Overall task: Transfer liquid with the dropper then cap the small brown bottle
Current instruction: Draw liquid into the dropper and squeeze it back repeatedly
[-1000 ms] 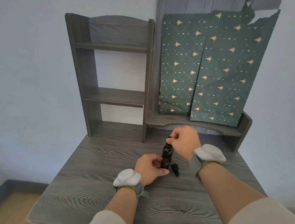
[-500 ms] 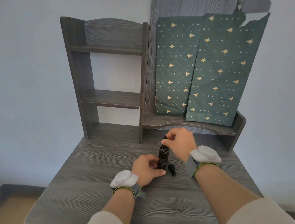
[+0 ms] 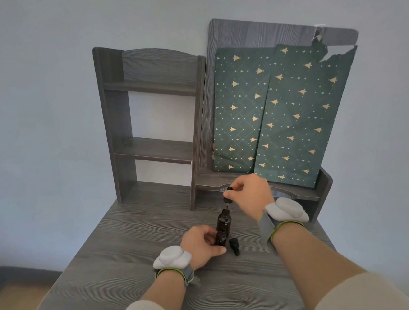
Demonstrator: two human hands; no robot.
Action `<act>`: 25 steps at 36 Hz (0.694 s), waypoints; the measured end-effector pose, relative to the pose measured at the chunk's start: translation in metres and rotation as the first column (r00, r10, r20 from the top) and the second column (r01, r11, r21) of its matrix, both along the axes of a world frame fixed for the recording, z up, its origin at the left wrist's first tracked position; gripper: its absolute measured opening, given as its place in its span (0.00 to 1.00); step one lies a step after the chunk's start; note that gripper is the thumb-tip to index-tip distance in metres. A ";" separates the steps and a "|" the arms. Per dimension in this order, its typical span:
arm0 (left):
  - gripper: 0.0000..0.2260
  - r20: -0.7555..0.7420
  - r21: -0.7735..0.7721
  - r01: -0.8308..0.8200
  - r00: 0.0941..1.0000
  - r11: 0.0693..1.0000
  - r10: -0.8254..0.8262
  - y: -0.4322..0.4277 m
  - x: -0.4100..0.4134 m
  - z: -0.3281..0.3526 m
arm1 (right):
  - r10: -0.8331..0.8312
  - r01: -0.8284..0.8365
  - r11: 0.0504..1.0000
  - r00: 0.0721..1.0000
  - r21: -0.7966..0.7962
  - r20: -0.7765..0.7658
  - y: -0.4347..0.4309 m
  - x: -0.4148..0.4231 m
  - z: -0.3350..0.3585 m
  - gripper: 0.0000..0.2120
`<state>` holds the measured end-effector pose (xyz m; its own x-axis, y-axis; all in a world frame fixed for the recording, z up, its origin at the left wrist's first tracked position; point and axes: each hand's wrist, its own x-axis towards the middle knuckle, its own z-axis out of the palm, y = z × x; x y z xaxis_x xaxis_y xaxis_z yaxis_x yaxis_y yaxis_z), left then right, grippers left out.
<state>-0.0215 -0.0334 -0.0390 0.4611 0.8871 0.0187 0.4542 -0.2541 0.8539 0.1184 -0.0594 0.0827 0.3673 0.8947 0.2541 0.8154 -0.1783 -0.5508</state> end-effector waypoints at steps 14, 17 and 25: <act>0.17 -0.026 0.062 -0.014 1.000 0.998 0.016 -0.010 0.001 -0.002 | 0.006 -0.005 0.993 1.000 0.116 -0.015 -0.012 -0.002 0.022 0.10; 0.16 -0.037 0.074 -0.021 0.999 0.997 0.024 -0.012 0.002 -0.003 | 0.005 -0.004 0.992 1.000 0.126 -0.012 -0.016 -0.002 0.022 0.09; 0.14 -0.041 0.080 -0.049 0.998 0.996 0.053 -0.011 0.003 -0.006 | 0.014 -0.009 0.993 0.999 0.120 -0.039 -0.024 -0.005 0.014 0.08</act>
<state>-0.0185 -0.0446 -0.0446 0.4173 0.9060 0.0706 0.5040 -0.2954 0.8116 0.1134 -0.0837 0.0965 0.3687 0.8632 0.3448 0.7943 -0.0998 -0.5993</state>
